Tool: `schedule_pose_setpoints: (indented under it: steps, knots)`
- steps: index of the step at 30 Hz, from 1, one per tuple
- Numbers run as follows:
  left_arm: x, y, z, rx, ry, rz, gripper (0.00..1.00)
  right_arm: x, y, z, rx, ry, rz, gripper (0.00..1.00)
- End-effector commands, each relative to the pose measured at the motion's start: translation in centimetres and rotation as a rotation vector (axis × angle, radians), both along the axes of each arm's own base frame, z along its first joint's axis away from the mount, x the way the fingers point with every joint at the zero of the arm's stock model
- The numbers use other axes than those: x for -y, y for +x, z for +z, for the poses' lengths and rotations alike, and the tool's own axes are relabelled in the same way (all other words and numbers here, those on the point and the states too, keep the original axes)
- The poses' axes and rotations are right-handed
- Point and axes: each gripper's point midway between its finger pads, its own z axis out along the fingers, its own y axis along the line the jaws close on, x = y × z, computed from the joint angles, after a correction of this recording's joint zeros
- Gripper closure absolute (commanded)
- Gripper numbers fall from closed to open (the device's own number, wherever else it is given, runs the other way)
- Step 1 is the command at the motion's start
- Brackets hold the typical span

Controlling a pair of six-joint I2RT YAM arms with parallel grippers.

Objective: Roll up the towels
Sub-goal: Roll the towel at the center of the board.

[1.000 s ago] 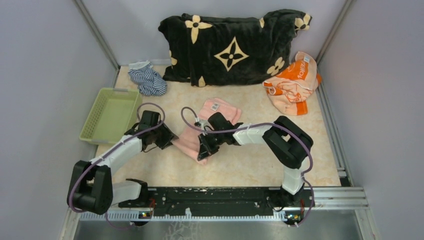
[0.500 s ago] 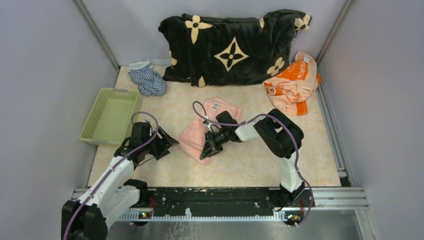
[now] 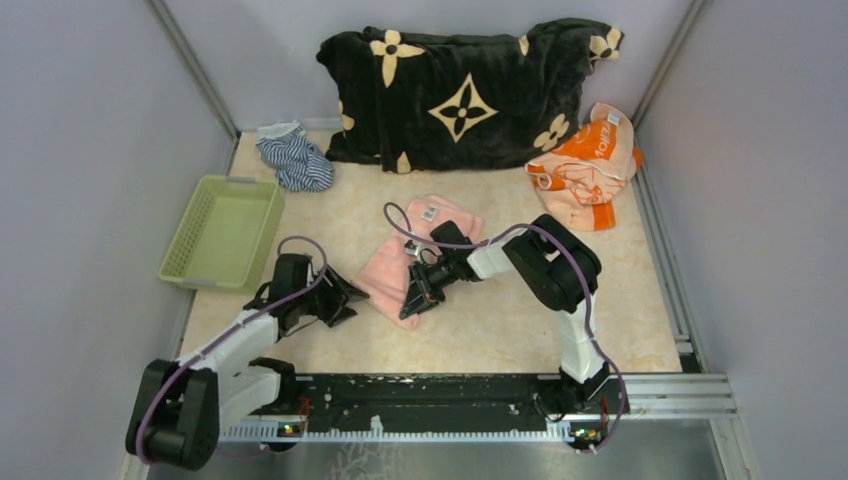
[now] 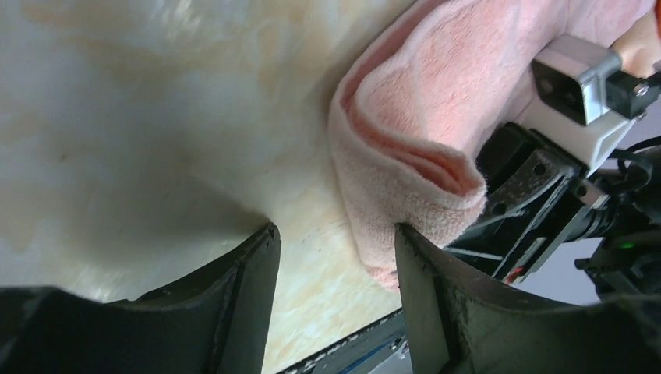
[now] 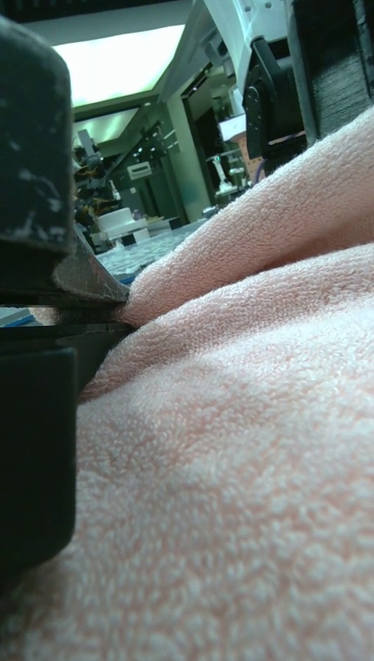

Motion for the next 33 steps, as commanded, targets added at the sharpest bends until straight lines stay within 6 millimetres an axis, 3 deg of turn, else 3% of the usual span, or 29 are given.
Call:
schedule_pose_setpoints:
  steps: [1, 12, 23, 33]
  knots:
    - [0.9, 3.0, 1.2, 0.085, -0.037, 0.0, 0.38, 0.3, 1.1, -0.7, 0.067, -0.047, -0.016, 1.0]
    - [1.3, 3.5, 1.6, 0.11, -0.065, -0.008, 0.33, 0.5, 1.1, -0.7, 0.078, -0.064, -0.026, 1.0]
    - [1.3, 4.6, -0.2, 0.06, -0.033, 0.004, 0.37, 0.5, 1.5, -1.1, 0.085, -0.087, -0.02, 1.0]
    - [-0.7, 1.9, -4.1, -0.15, 0.079, 0.066, 0.58, 1.1, 2.9, 1.8, 0.359, -0.217, 0.011, 0.67]
